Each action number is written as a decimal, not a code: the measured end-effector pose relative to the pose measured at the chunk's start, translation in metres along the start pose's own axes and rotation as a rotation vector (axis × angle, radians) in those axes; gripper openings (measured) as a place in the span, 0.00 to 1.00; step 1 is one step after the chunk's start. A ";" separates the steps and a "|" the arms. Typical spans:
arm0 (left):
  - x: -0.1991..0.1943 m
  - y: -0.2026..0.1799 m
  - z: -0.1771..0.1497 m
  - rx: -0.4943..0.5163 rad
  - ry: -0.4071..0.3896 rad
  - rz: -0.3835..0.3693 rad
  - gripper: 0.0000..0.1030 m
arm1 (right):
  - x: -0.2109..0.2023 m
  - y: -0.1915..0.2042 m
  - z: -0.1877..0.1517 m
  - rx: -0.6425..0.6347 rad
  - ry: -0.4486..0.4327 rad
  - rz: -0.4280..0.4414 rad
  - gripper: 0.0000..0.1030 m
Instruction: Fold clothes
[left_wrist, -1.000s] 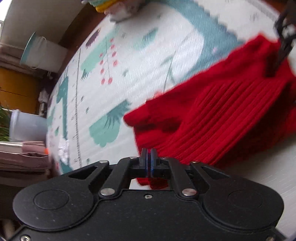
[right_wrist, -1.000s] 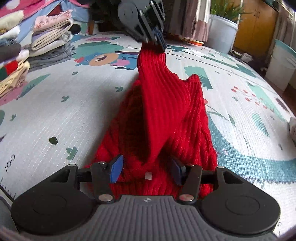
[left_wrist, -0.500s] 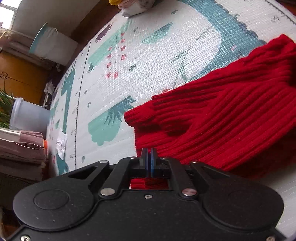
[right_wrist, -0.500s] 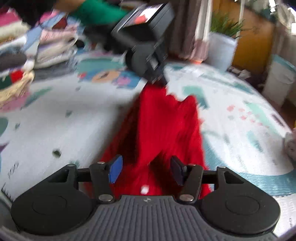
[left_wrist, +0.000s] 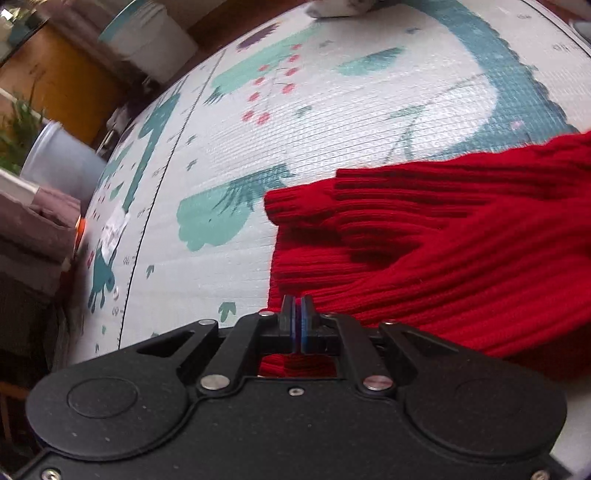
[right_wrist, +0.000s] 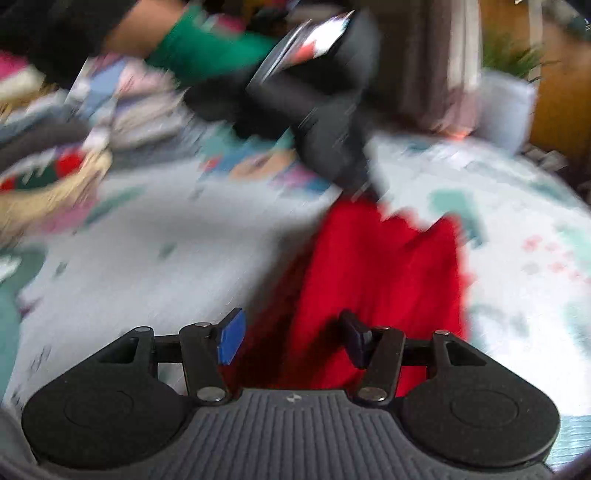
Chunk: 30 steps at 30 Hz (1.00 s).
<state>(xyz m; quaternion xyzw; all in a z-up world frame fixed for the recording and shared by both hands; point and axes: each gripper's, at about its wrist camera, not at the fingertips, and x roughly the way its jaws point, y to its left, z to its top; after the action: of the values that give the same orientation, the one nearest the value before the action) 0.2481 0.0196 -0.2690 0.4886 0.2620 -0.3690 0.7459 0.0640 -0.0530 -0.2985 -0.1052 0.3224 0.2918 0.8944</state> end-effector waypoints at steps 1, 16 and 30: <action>0.001 -0.001 -0.001 0.002 0.006 0.001 0.01 | 0.001 0.007 -0.005 -0.036 0.014 0.010 0.56; -0.054 0.021 -0.018 -0.421 -0.081 0.064 0.08 | -0.030 -0.023 0.022 -0.026 -0.107 -0.069 0.37; -0.023 -0.049 -0.035 -0.614 -0.136 -0.037 0.32 | 0.022 -0.047 0.017 -0.113 -0.005 0.045 0.38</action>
<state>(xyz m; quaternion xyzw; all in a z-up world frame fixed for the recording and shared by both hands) 0.1944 0.0466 -0.2918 0.2099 0.3195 -0.3181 0.8676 0.1144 -0.0748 -0.2993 -0.1472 0.3053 0.3300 0.8810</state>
